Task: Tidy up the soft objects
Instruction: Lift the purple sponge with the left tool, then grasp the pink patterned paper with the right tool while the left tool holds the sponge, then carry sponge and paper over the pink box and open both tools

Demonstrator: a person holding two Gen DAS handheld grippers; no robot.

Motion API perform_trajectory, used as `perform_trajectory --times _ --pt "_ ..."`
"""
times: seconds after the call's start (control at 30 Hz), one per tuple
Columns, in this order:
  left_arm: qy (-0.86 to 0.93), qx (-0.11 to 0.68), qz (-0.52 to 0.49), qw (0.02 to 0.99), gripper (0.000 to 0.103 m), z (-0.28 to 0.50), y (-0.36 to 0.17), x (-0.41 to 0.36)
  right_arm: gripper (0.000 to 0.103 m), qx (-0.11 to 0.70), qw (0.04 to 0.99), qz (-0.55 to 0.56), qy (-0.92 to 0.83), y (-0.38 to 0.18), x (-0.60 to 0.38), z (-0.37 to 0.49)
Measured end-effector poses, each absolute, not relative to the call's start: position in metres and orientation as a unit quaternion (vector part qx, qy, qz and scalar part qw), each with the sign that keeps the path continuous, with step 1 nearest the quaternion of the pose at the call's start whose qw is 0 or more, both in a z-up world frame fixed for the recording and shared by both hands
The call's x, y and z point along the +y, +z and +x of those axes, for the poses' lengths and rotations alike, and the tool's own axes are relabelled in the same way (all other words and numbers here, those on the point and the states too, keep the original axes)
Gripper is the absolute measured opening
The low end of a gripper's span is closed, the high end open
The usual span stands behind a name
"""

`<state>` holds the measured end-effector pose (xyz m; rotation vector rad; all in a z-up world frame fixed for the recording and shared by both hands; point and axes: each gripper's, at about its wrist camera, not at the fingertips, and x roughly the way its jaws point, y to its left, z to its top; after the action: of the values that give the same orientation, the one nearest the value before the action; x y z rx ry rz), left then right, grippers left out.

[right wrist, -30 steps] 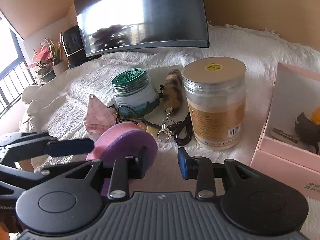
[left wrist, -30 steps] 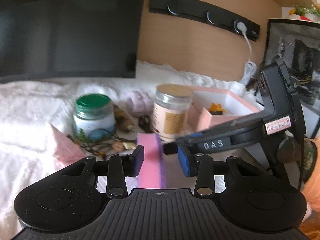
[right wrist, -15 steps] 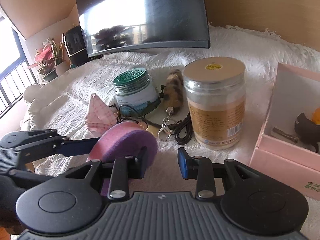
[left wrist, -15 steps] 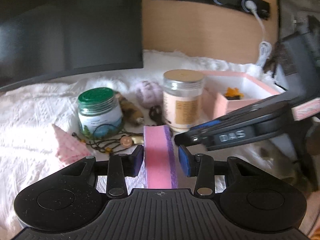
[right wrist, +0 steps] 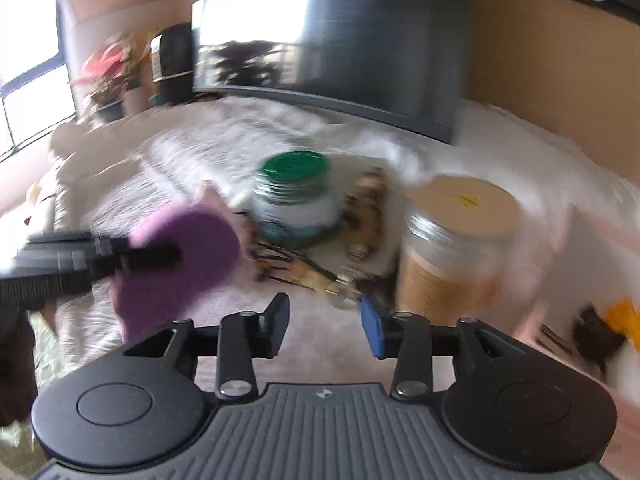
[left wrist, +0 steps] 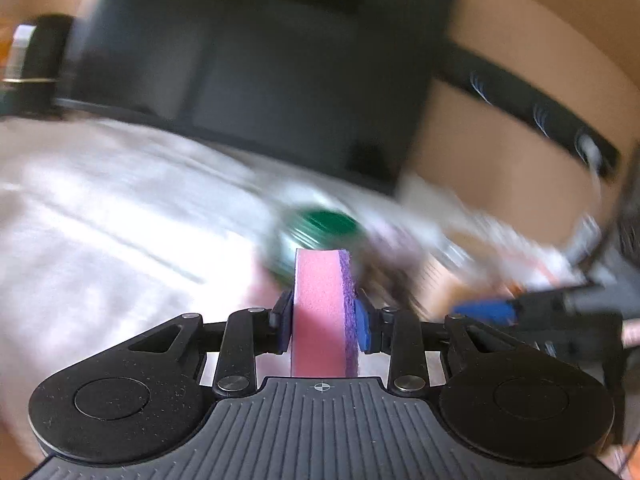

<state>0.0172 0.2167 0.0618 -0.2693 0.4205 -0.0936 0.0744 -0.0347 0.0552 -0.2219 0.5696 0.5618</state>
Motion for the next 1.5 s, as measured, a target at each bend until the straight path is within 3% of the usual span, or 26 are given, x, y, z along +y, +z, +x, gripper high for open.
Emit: perform_trajectory --times 0.4,0.47,0.5,0.8,0.97,1.07,1.23,1.37,1.47,1.5 --pt "0.051 0.200 -0.207 0.956 0.034 0.011 0.053 0.290 0.045 0.314 0.872 -0.169 0.334 0.035 0.107 0.120" --pt "0.054 0.197 -0.211 0.956 0.034 0.012 0.055 0.295 0.026 0.323 0.866 -0.183 0.334 0.032 0.116 0.127" --pt "0.055 0.194 -0.212 0.956 0.034 0.012 0.057 0.297 0.007 0.329 0.864 -0.184 0.334 0.034 0.116 0.131" --pt "0.008 0.142 -0.163 0.976 0.034 0.066 0.122 0.277 0.007 0.263 0.894 -0.105 0.349 0.156 0.022 0.118" --pt "-0.084 0.122 -0.152 0.977 0.034 0.112 0.171 0.225 0.007 0.193 0.942 -0.084 0.261 0.213 -0.066 0.102" --pt "-0.165 0.119 -0.148 0.968 0.034 0.138 0.189 0.176 0.007 0.174 0.960 -0.071 0.206 0.220 -0.117 0.091" --pt "-0.287 0.161 -0.151 0.932 0.035 0.177 0.187 0.077 0.007 0.203 0.974 -0.043 0.096 0.186 -0.191 0.082" --pt "-0.352 0.241 -0.146 0.892 0.036 0.210 0.160 0.000 0.007 0.238 0.971 -0.012 0.033 0.143 -0.236 0.079" --pt "-0.375 0.337 -0.124 0.854 0.036 0.235 0.118 -0.050 0.011 0.268 0.963 0.018 0.021 0.107 -0.253 0.079" --pt "-0.357 0.345 -0.096 0.863 0.036 0.237 0.110 -0.061 0.017 0.273 0.961 0.027 0.021 0.098 -0.253 0.079"
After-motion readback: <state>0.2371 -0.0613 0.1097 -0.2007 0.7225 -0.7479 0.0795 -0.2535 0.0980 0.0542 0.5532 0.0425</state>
